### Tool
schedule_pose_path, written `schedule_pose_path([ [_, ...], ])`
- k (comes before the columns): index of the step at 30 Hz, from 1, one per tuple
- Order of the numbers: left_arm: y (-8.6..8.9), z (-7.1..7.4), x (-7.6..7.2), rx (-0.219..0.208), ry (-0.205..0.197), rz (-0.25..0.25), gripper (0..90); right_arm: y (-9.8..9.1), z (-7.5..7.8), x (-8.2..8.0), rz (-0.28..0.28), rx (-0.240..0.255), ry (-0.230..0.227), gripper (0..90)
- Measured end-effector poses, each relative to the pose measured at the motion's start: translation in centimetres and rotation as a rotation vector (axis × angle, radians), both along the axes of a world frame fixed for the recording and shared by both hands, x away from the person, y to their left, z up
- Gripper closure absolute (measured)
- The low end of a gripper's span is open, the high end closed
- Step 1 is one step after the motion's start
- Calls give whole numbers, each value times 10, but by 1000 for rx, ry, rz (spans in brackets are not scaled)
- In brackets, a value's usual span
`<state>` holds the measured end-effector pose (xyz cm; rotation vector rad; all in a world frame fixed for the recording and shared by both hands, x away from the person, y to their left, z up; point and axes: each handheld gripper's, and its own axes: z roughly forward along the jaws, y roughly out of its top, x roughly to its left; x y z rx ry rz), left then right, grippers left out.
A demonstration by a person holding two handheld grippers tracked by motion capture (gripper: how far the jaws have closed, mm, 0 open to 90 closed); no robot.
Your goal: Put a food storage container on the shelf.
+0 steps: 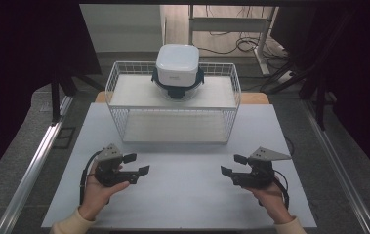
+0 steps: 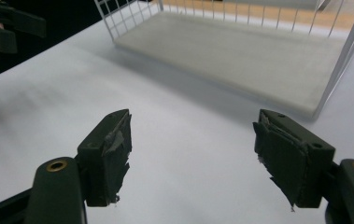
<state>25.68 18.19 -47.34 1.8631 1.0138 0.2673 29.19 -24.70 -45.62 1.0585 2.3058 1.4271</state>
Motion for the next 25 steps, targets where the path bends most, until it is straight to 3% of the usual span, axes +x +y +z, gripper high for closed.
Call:
schedule_pose_path([
  [4,-9,-15,1,40,31,-19,285,0,-12,-3,4,7,19,272],
  [8,-14,-17,-1,66,14,-31,283,5,-22,-4,13,-25,43,270],
  [12,-16,-18,-2,89,6,-39,282,3,-22,-5,3,-19,37,271],
  [25,-12,-19,2,82,8,-4,283,1,-23,-5,3,-26,35,256],
])
